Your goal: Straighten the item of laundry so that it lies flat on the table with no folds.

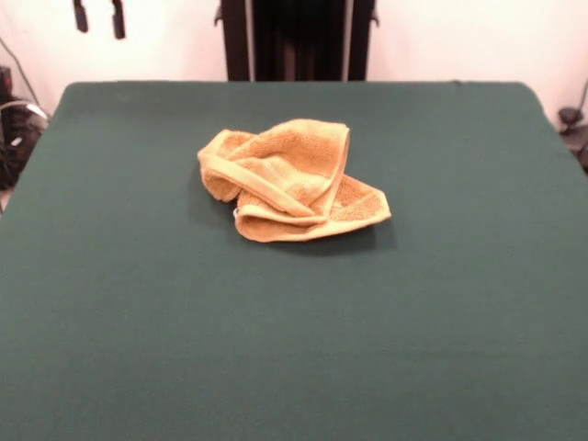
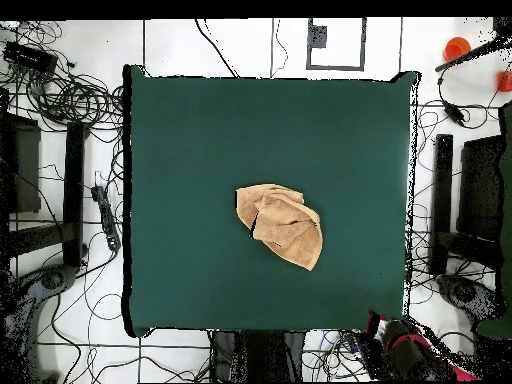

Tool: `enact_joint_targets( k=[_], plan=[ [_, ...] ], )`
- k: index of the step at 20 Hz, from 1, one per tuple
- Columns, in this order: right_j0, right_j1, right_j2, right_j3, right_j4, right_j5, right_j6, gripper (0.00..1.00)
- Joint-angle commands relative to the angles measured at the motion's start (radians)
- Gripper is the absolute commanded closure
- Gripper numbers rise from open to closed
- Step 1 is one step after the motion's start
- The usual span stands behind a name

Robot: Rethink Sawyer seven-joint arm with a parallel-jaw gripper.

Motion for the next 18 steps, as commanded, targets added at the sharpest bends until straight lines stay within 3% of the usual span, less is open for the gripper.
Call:
enact_joint_targets(
  k=[1, 18],
  plan=[
    [-0.165, -0.014, 0.220, 0.068, -0.059, 0.058, -0.162, 0.00],
    [-0.202, -0.012, 0.278, 0.066, -0.116, 0.088, -0.077, 0.00]
  ],
)
